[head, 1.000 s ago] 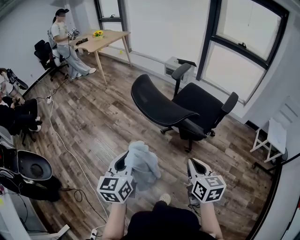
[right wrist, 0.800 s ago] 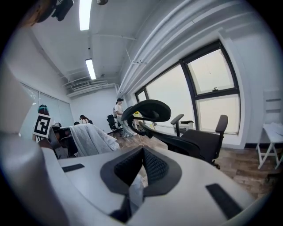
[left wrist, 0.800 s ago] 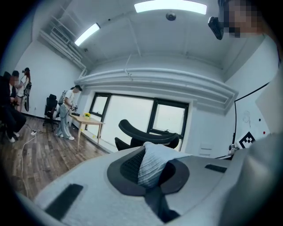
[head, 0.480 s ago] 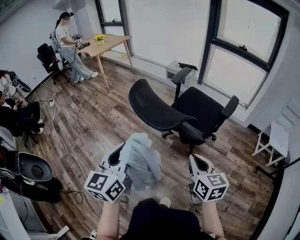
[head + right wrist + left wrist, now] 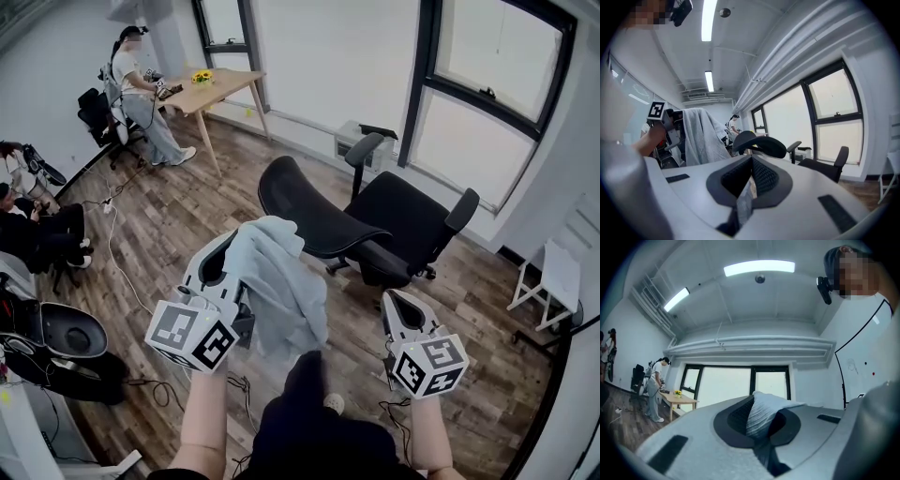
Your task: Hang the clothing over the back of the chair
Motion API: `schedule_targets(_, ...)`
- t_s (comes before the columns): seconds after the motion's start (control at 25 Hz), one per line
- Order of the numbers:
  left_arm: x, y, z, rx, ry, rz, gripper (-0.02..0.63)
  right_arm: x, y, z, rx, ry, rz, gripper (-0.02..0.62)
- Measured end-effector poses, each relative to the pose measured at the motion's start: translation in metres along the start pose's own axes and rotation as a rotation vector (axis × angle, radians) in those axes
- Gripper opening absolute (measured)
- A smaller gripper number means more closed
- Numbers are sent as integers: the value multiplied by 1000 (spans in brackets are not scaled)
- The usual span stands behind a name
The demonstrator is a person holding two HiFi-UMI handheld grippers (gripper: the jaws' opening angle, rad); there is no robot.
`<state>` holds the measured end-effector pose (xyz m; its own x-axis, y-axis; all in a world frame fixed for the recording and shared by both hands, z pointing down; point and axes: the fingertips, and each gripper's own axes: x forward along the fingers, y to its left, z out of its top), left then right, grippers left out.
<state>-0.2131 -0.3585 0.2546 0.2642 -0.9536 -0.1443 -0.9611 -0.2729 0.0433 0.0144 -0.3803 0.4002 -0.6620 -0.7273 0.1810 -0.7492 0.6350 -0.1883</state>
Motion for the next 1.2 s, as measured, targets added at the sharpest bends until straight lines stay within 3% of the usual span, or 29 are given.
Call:
schedule_targets(0.24, 37, 2, 33, 37, -54, -49, 8, 14, 3, 34, -47, -51, 27, 0)
schedule_targets(0.52, 99, 8, 40, 24, -65, -99, 8, 43, -16, 62, -54, -76, 10, 0)
schedule_targets(0.88, 201, 9, 45, 39, -44, -187, 8, 84, -56, 91, -46, -88, -21, 0)
schedule_targets(1.2, 300, -11, 21, 5, 35, -335, 8, 111, -101, 107, -31, -93, -93, 0)
